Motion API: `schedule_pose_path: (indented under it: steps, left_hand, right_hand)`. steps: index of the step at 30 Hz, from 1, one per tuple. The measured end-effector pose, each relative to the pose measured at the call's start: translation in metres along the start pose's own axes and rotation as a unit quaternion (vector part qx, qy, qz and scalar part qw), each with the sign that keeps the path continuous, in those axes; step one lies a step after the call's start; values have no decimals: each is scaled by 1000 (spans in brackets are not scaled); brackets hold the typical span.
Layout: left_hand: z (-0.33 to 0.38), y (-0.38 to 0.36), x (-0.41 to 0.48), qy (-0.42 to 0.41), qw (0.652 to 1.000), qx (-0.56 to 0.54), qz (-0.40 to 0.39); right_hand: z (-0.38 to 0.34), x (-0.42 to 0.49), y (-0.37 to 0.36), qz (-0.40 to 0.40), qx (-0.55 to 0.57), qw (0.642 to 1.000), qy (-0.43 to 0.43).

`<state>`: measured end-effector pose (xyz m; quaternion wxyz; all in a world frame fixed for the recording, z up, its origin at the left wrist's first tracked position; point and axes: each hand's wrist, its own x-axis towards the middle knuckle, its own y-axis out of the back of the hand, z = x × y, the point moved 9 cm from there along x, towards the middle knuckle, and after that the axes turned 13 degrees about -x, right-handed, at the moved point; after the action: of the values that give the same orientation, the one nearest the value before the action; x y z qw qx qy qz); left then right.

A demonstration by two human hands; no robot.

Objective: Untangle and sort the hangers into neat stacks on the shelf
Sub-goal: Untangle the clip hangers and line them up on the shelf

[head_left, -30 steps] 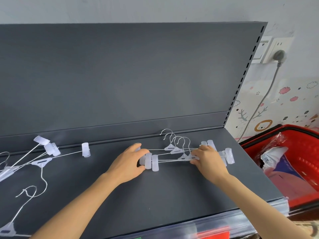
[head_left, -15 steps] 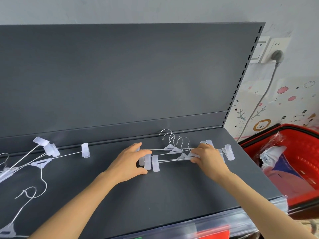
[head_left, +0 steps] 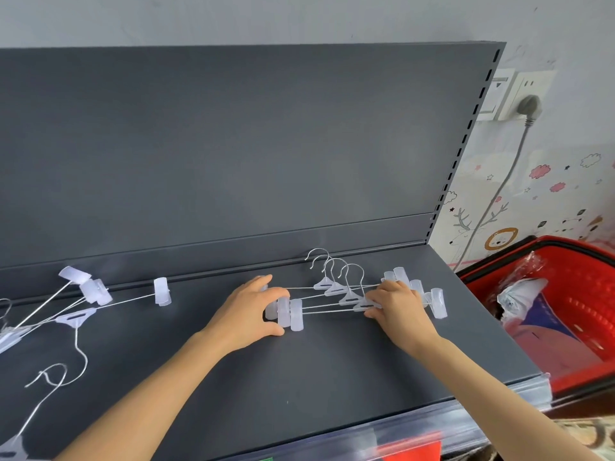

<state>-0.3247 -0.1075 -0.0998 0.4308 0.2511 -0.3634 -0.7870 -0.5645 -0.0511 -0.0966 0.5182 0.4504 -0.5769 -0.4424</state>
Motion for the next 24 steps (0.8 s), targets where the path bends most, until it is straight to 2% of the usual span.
schedule_pose_path:
  steps: [13, 24]
  left_hand:
    - [-3, -3, 0, 4, 1000, 3, -9]
    - [2, -2, -6, 4, 1000, 7, -12]
  right_hand:
    - [-5, -2, 2, -10, -23, 998, 52]
    - [-10, -5, 9, -46, -17, 998, 29]
